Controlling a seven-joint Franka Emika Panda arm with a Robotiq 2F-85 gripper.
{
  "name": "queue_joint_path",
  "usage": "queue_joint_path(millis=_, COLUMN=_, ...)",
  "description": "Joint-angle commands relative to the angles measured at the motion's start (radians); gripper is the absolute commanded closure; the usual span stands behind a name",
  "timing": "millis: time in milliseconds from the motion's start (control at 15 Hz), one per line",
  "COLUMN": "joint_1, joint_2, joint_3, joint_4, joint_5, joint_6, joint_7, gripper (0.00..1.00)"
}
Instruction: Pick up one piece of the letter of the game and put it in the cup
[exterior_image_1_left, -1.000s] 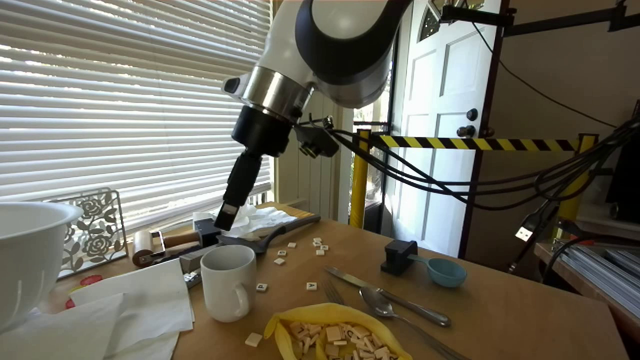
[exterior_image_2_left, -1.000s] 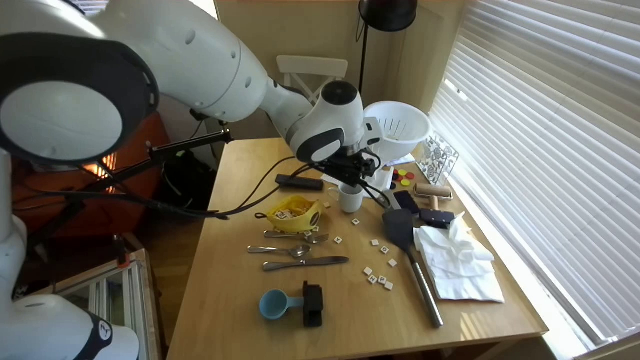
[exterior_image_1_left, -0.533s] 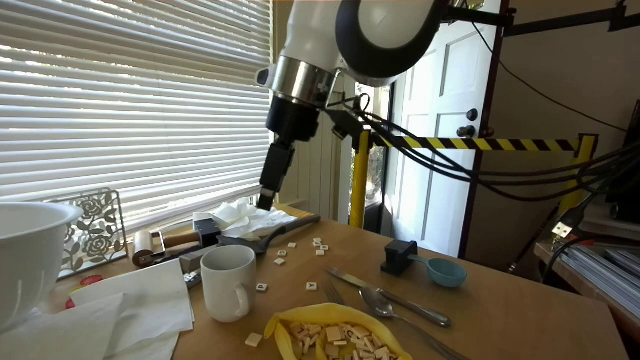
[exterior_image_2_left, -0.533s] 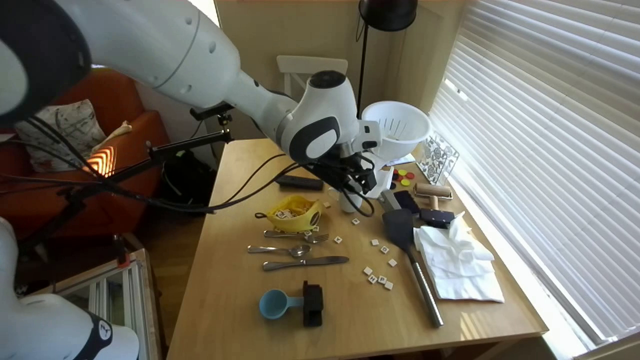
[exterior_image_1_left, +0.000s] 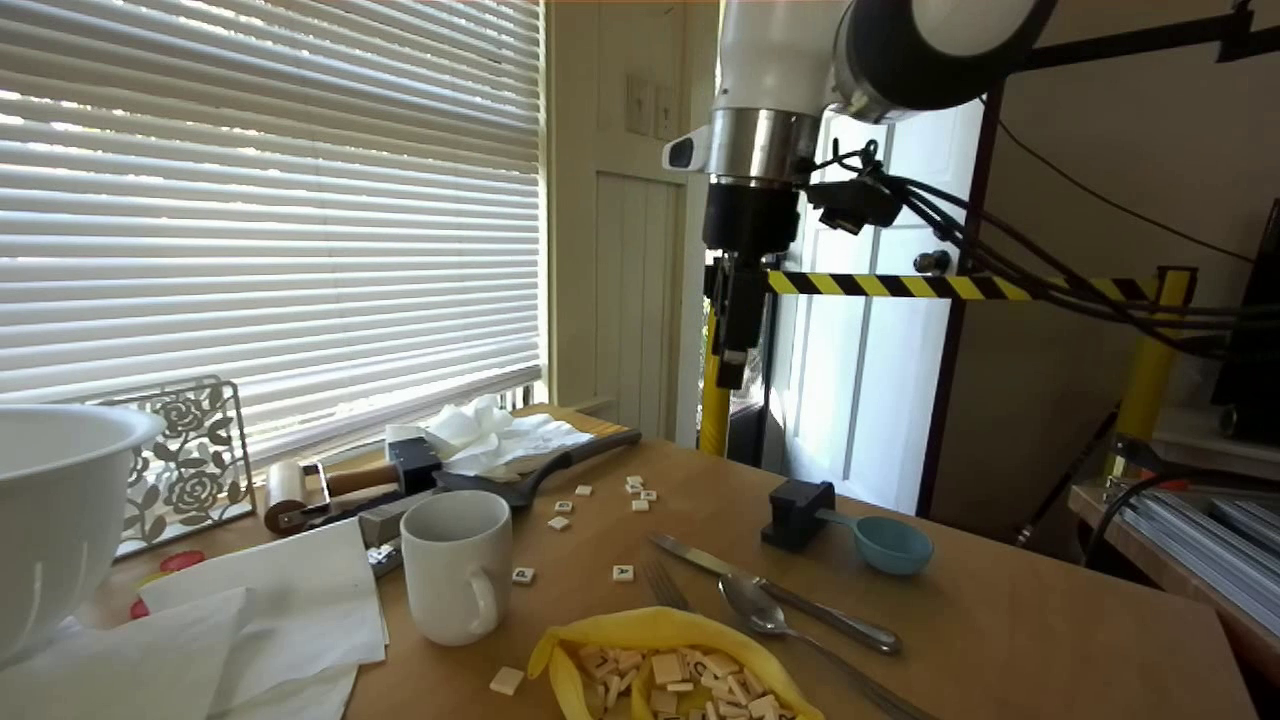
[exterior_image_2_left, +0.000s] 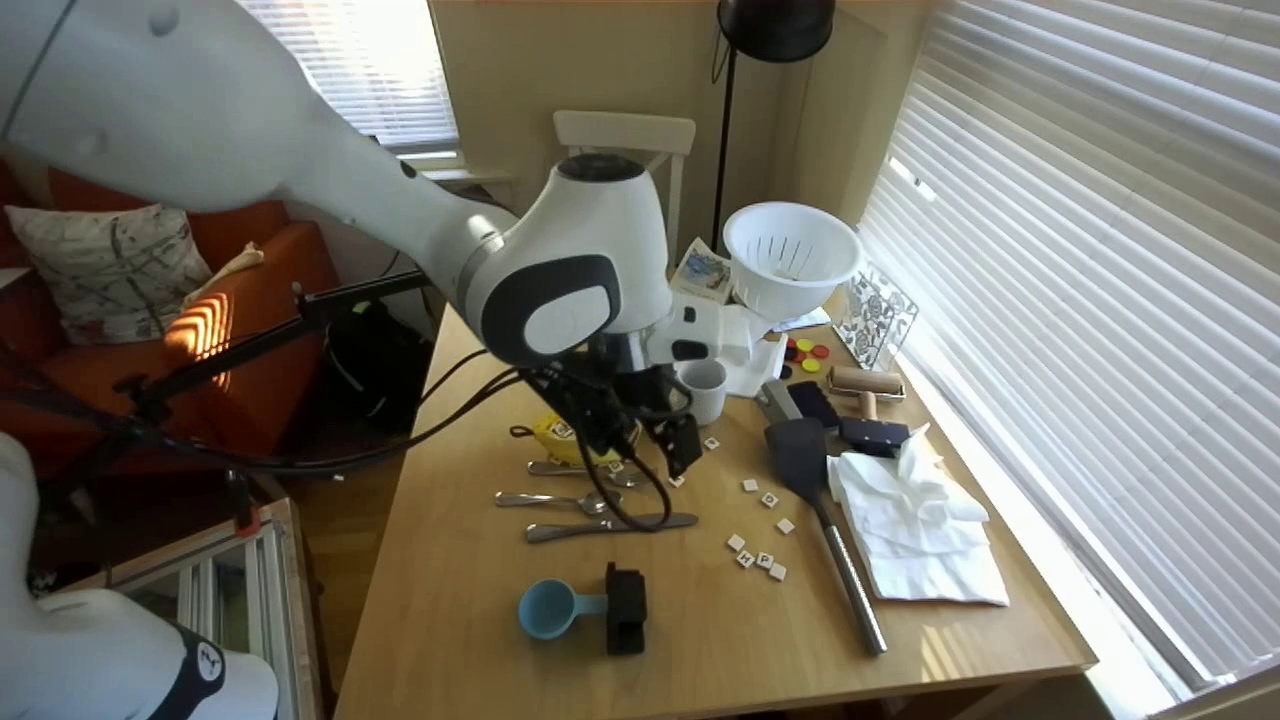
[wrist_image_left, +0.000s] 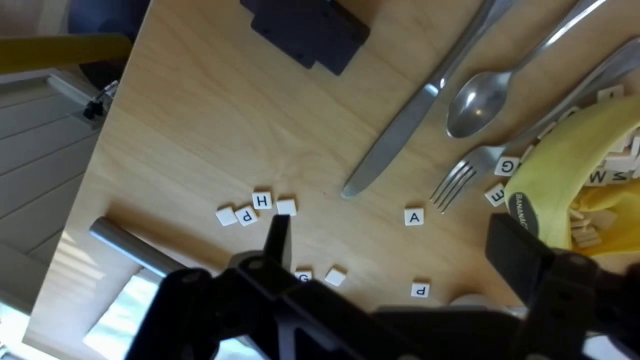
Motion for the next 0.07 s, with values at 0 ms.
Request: queue_joint_path(millis=0, joint_1=-0.023, joint_2=-0.019, joint_3=0.020, joint_4=-0.017, joint_5=0.000, joint_6=-0.003, joint_7=-0.004, gripper=0.00)
